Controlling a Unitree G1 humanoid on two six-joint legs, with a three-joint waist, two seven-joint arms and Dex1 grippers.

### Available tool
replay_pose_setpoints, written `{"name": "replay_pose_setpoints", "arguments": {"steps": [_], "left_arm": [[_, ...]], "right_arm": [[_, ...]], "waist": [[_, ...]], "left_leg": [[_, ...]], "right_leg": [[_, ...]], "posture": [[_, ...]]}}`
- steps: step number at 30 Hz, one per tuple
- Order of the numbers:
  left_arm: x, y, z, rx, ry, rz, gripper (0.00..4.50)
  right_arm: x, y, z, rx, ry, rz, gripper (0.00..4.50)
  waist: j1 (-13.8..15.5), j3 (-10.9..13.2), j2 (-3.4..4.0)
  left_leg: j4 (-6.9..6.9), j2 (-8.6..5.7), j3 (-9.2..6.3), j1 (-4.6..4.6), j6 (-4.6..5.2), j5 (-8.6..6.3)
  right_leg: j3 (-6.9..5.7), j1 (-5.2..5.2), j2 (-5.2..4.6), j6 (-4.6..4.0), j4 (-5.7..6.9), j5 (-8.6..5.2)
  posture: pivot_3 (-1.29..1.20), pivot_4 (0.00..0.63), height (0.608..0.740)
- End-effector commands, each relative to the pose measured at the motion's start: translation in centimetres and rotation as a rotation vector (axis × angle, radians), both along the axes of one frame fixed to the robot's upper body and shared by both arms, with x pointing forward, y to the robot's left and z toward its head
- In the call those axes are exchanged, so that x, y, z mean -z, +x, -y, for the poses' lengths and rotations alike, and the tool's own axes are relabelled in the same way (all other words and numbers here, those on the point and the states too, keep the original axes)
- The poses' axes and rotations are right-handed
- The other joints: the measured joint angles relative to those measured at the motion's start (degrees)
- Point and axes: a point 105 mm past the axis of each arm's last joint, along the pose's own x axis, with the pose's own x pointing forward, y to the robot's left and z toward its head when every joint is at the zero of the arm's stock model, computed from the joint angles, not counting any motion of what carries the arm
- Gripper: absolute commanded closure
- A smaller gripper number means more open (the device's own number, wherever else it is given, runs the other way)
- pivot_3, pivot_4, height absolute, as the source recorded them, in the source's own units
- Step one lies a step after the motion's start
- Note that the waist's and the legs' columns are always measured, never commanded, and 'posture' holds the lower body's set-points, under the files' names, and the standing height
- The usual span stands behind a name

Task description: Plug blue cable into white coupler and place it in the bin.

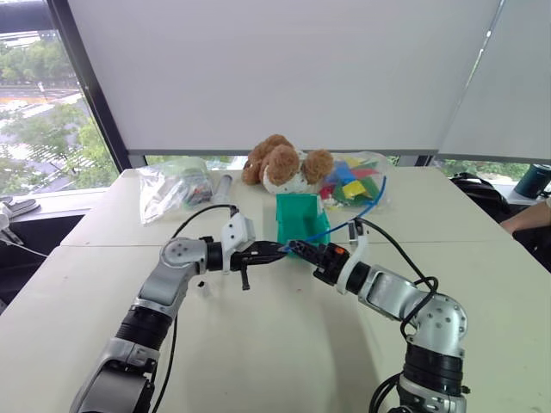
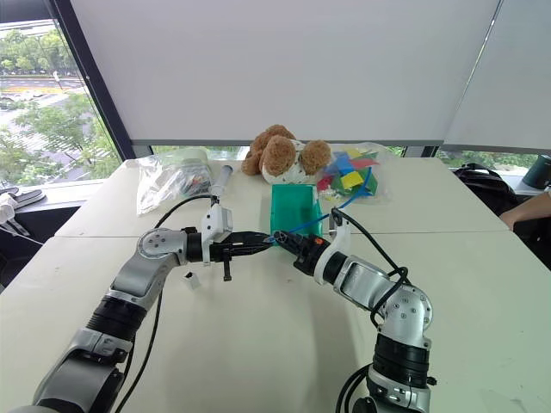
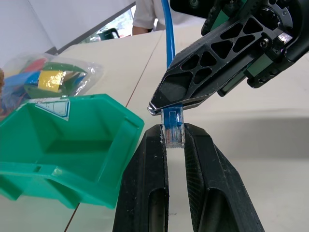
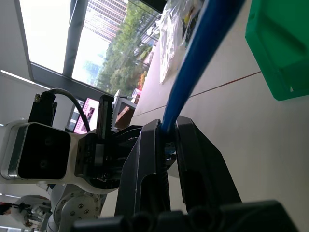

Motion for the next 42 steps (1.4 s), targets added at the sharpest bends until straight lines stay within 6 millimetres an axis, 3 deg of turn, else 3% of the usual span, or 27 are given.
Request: {"name": "replay_pose_setpoints", "arguments": {"steps": [1, 6, 10, 12, 16, 23, 42], "left_arm": [[-0.4, -0.4, -0.6, -0.007, 0.008, 0.006, 4.50], [-0.7, -0.7, -2.9, -0.069, 0.016, -0.042, 2.19], [-1.2, -0.6, -5.1, -0.152, 0.030, -0.036, 0.04], [-1.3, -0.8, -6.9, -0.203, 0.040, -0.042, 0.04], [-0.2, -1.4, -12.4, -0.370, 0.089, -0.070, 0.04], [2.1, -1.7, -15.8, -0.498, 0.045, -0.163, 0.04], [8.2, -1.5, -13.3, -0.596, -0.040, -0.280, 0.04]], "right_arm": [[-2.8, -0.4, -0.3, -0.025, 0.027, 0.102, 4.44], [-4.0, -0.4, -0.2, -0.034, 0.000, 0.155, 4.50], [-4.1, -0.6, -0.2, -0.061, -0.073, 0.197, 4.50], [-3.9, -0.9, -0.4, -0.082, -0.175, 0.244, 4.50], [-3.6, -2.1, -1.5, -0.194, -0.276, 0.339, 4.50], [-3.2, -2.0, -2.1, -0.236, -0.288, 0.364, 4.50], [-3.0, -2.3, -1.7, -0.204, -0.301, 0.375, 4.50]], "waist": [[0.0, 0.0, 0.00], [-0.2, 0.0, 0.05], [-0.2, 0.1, 0.06], [-0.1, 0.1, 0.07], [-0.5, 0.1, 0.09], [0.3, 0.1, 0.08], [0.1, 0.1, 0.08]], "left_leg": [[0.00, 0.00, 0.00, 0.00, 0.00, 0.00], [-0.03, 0.02, 0.00, 0.00, 0.00, 0.00], [-0.06, 0.04, 0.00, -0.01, 0.00, 0.00], [-0.06, 0.04, 0.00, -0.01, 0.00, 0.00], [-0.09, 0.05, 0.04, -0.01, 0.01, -0.01], [-0.10, 0.03, 0.04, -0.02, 0.01, 0.00], [-0.25, 0.01, 0.09, -0.19, -0.03, -0.02]], "right_leg": [[0.00, 0.00, 0.00, 0.00, 0.00, 0.00], [0.02, -0.03, 0.01, 0.00, 0.00, 0.00], [0.02, -0.05, 0.03, 0.00, 0.00, -0.01], [0.02, -0.05, 0.02, 0.00, -0.02, -0.01], [0.03, -0.10, 0.00, -0.01, -0.04, -0.01], [0.03, -0.09, -0.12, -0.02, -0.07, -0.02], [0.12, -0.42, -0.51, -0.10, -0.10, -0.02]], "posture": [[0.00, 0.150, 0.740], [0.00, 0.150, 0.740], [0.00, 0.150, 0.740], [0.00, 0.150, 0.740], [0.00, 0.150, 0.740], [0.00, 0.150, 0.740], [0.00, 0.150, 0.740]]}}
